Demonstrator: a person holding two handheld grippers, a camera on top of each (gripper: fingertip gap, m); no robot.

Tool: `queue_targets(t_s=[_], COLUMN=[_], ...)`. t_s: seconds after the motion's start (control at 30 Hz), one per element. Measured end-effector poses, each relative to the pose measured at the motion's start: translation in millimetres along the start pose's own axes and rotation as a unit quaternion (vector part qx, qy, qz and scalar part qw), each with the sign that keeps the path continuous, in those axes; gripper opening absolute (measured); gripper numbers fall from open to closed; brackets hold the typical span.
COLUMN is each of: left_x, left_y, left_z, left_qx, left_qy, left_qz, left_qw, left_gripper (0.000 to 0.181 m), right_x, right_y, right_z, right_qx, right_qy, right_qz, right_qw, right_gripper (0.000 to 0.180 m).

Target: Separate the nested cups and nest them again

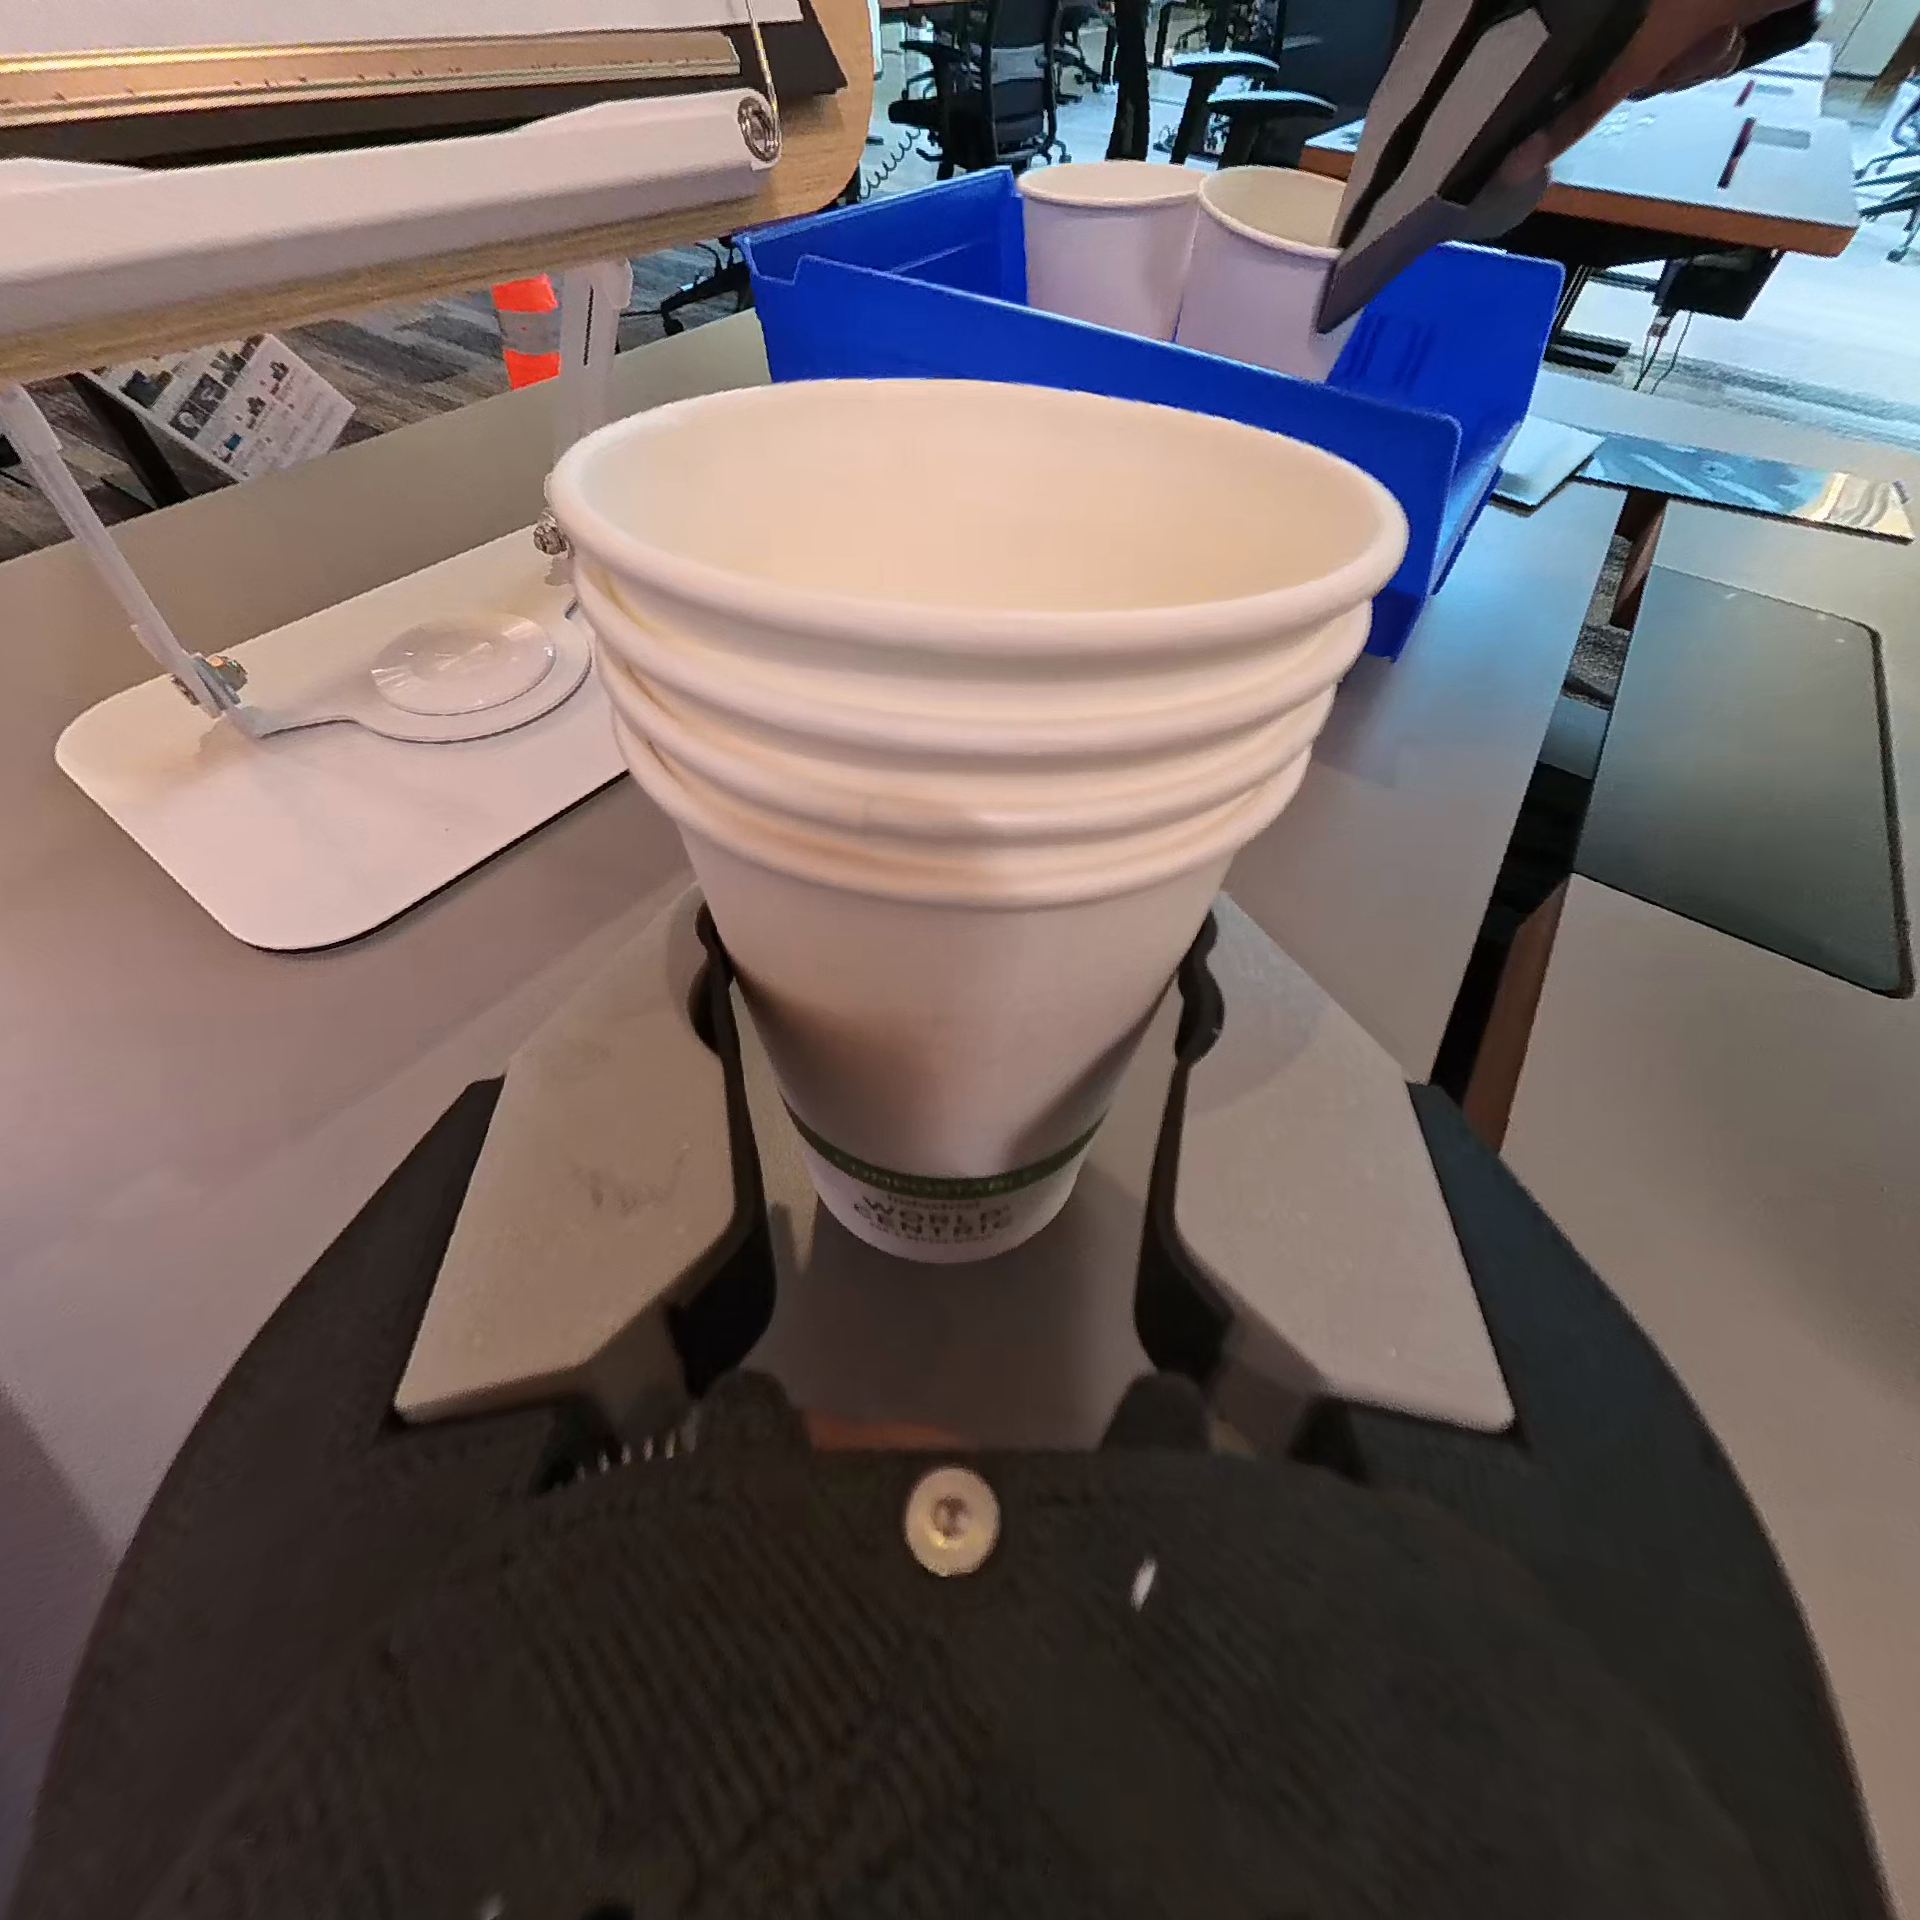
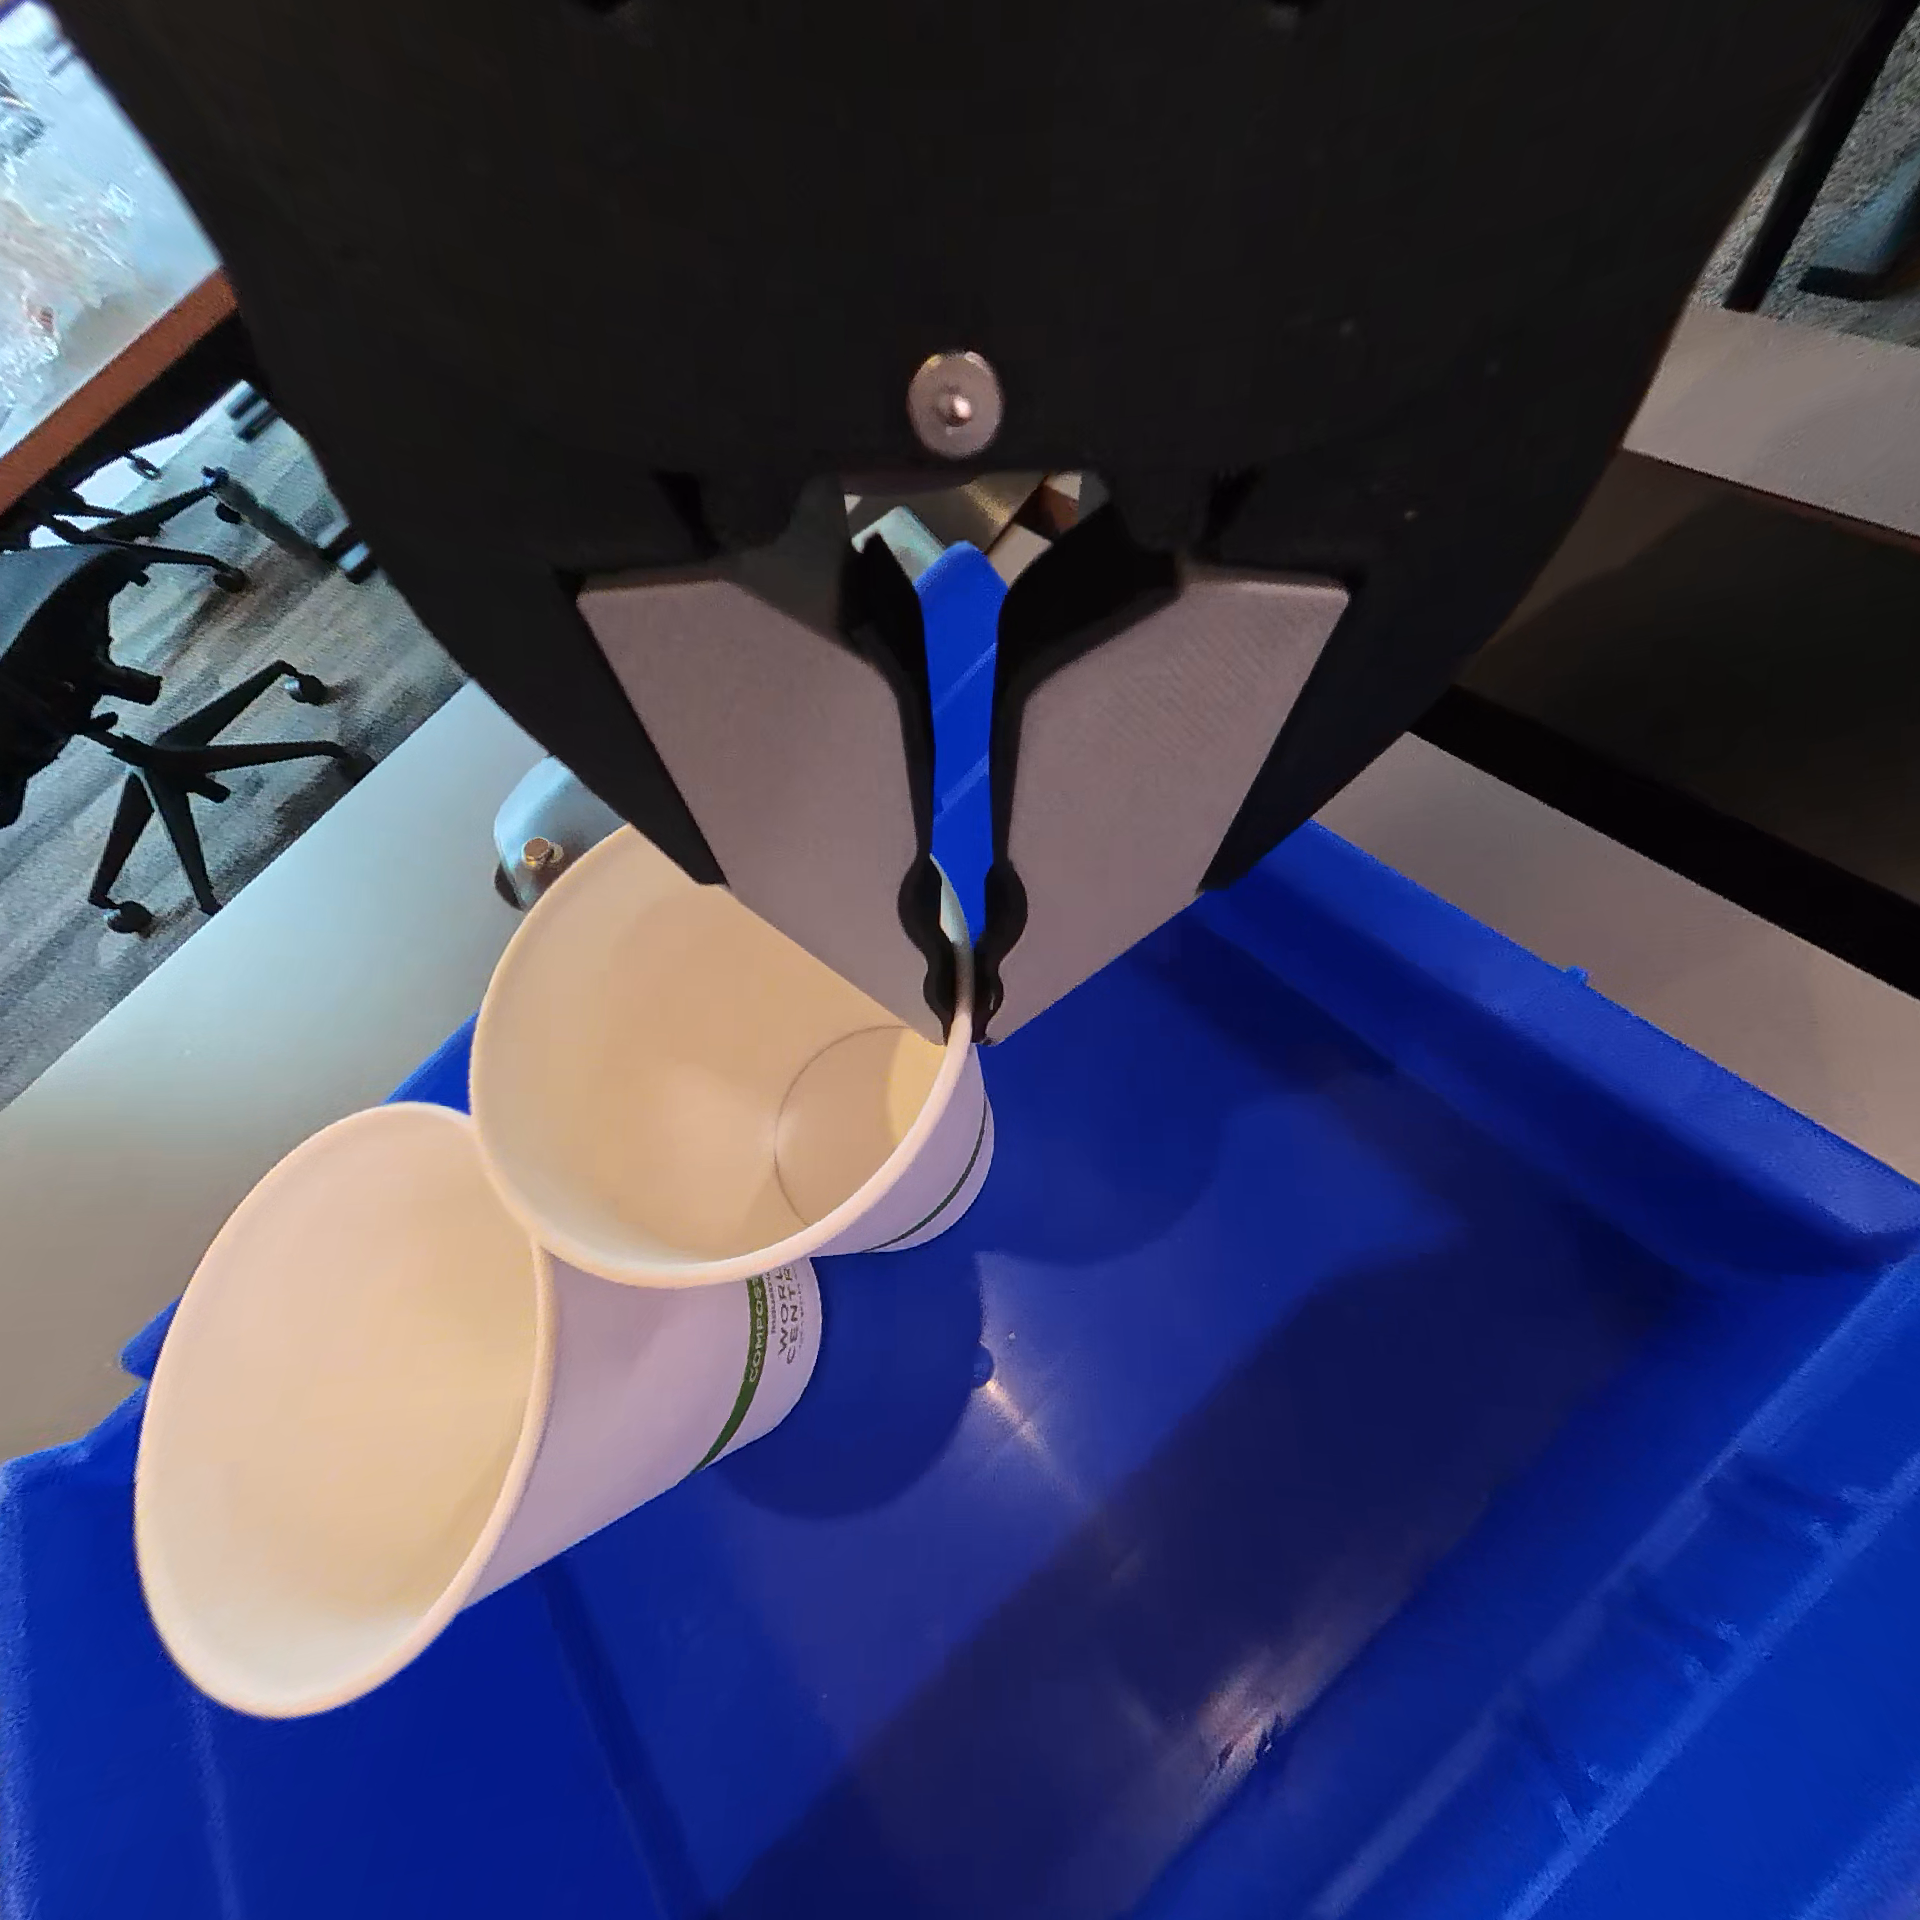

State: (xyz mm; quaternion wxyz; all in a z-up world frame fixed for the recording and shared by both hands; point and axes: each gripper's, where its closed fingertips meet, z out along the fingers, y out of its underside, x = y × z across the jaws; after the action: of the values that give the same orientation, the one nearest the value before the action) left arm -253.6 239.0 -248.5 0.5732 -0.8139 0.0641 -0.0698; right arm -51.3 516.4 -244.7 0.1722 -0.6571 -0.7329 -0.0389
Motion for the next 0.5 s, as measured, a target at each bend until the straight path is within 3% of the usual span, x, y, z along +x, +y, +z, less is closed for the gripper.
queue_targets(t_s=[0.03,0.2,0.3,0.5], left_x=[-0.2,-1.4,-0.7,1.4], left_y=[0.3,0.6,0.7,0.3], left_z=[0.0,0.0,0.5,0.7], left_qx=[0.0,-0.001,-0.001,0.0], left_qy=[-0.001,-0.001,-0.001,0.003], left_qz=[0.0,-0.002,-0.001,0.0], left_qw=[1.0,1.0,1.0,1.0], left_gripper=[0.086,0.086,0.086,0.086], right_x=[0.7,1.5,1.6,-6.1], right_y=[-0.7,1.1,3.0,-9.2], right_z=[0.3,0.1,-2.7,-29.2], right_qx=[0.0,-0.014,-0.015,0.028], right_qy=[-0.002,-0.001,0.007,0.031], right_qz=[0.003,0.003,0.007,-0.008], right_qw=[1.0,1.0,1.0,0.999], right_gripper=[0.0,0.0,0.017,0.026])
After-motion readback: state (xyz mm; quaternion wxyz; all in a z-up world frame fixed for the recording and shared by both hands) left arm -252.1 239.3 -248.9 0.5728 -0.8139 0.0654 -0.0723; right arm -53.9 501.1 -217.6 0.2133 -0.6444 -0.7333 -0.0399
